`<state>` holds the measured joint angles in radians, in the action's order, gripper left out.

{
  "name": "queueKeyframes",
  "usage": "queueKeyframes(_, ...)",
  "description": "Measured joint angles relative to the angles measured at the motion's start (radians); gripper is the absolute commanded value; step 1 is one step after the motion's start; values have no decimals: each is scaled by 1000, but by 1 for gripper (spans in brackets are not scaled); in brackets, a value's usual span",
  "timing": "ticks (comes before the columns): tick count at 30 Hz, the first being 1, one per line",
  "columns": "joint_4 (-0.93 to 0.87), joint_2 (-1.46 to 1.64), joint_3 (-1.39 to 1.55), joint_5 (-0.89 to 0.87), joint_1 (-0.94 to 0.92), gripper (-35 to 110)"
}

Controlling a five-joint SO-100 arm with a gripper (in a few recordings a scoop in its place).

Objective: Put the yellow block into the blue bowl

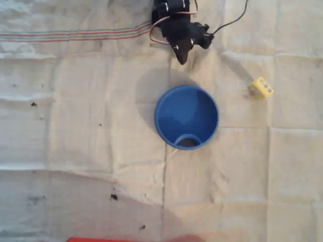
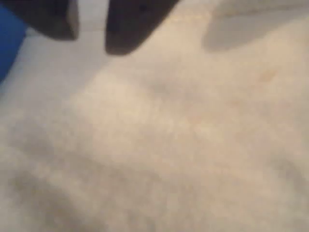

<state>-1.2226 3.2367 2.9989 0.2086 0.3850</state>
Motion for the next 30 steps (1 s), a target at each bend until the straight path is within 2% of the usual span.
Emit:
queueKeyframes(14, 115, 0, -18, 25, 0, 1)
queueKeyframes(20, 141, 0, -115, 190, 40, 1)
queueKeyframes(30, 141, -18, -281, 434, 225, 0)
